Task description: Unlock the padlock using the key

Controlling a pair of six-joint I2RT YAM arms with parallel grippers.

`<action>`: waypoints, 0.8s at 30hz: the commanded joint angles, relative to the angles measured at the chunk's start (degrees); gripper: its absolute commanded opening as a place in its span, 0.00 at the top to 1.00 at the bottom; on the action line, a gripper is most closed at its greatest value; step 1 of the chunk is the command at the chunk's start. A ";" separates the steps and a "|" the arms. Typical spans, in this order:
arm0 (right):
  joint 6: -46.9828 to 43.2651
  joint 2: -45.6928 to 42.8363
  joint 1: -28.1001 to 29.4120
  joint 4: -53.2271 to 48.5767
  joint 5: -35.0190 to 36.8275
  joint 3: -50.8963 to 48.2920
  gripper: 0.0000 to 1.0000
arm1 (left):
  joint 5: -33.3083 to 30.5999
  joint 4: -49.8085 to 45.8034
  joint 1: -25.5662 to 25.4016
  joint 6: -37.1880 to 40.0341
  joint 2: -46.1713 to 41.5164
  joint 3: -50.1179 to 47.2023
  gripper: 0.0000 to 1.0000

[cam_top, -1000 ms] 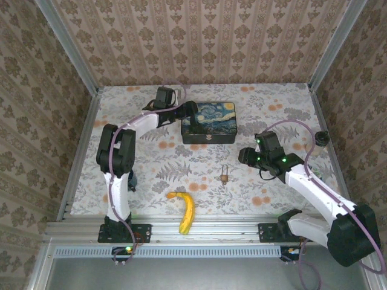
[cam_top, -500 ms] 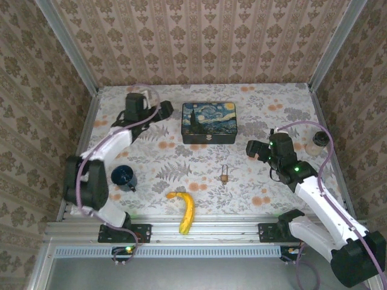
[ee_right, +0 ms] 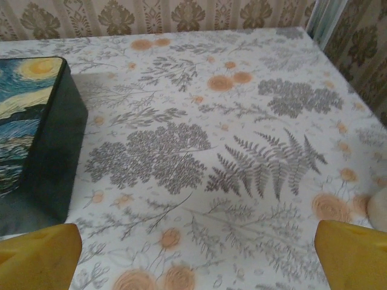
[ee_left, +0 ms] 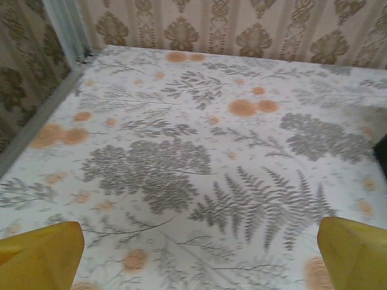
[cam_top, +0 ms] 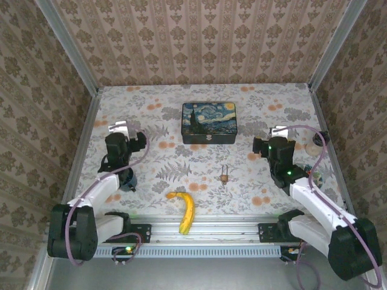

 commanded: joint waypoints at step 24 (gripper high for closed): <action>-8.41 11.35 -8.58 36.80 -6.30 -9.61 0.00 | 11.58 38.65 6.08 14.68 20.88 -10.07 0.00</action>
